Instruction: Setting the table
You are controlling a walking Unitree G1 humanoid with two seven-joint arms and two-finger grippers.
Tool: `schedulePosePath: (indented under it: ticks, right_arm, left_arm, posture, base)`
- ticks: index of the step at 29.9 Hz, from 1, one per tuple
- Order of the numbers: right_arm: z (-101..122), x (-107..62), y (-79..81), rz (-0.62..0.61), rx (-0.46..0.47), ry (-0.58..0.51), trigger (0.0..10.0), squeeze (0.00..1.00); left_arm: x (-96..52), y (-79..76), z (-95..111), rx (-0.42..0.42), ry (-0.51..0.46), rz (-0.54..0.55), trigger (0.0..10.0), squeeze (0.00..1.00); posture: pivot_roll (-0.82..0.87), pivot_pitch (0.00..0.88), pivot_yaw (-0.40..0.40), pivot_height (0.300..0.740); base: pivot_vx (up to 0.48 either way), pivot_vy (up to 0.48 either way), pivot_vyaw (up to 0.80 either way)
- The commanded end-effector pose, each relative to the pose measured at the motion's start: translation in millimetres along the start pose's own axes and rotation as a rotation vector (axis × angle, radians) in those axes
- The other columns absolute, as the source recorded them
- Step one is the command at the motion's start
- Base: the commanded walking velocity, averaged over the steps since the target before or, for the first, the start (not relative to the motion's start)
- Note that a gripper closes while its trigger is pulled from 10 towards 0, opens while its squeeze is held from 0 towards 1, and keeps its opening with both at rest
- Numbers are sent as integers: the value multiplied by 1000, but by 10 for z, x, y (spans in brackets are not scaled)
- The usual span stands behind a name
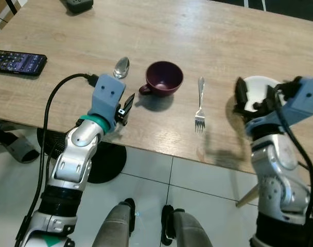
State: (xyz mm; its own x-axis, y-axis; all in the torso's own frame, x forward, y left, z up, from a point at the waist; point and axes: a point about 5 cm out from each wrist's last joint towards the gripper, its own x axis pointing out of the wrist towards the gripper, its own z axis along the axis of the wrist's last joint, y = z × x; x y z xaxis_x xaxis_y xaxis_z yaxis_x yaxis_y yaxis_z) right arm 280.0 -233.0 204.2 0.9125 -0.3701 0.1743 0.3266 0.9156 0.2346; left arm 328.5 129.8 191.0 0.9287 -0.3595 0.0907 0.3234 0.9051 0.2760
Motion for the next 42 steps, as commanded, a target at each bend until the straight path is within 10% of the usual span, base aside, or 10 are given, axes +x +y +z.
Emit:
schedulePosePath:
  ticks: [1, 10, 16, 30, 31, 32, 35, 42]
  right_arm:
    - [-9, 14, -192, -92, -31, -1, 10000, 0]
    - [152, 86, -543, -149, -64, 12, 10000, 0]
    - [-201, 88, -583, -51, 18, 263, 10000, 0]
    - [-402, 251, -683, -206, 27, 324, 10000, 0]
    - [-436, 242, -663, -190, 46, 345, 4824, 0]
    - [-436, 242, -663, -190, 46, 345, 4824, 0]
    - [-510, 215, -624, -160, 86, 392, 0, 0]
    - [-588, 185, -617, -153, 85, 422, 0, 0]
  left_arm:
    - [5, -8, -42, 14, 10, 1, 10000, 0]
    - [-50, 136, 115, 22, -35, -129, 10000, 0]
    - [-241, 87, 360, 75, -80, -429, 10000, 0]
    - [-287, 36, 467, 21, -108, -437, 10000, 0]
    - [-289, 38, 466, 20, -105, -439, 10000, 0]
    - [-289, 38, 466, 20, -105, -439, 10000, 0]
    - [-284, 40, 463, 18, -102, -440, 10000, 0]
    - [-282, 29, 456, 14, -96, -433, 10000, 0]
  posture:
    - [134, 110, -4, 740]
    - [131, 83, 0, 740]
    - [144, 87, 6, 740]
    - [169, 103, -9, 740]
    - [167, 104, -9, 740]
    - [167, 104, -9, 740]
    - [167, 104, -9, 740]
    - [160, 110, -14, 740]
  base:
    - [0, 0, 0]
    - [0, 0, 0]
    - [0, 0, 0]
    - [0, 0, 0]
    - [0, 0, 0]
    - [0, 0, 0]
    - [0, 0, 0]
    - [0, 0, 0]
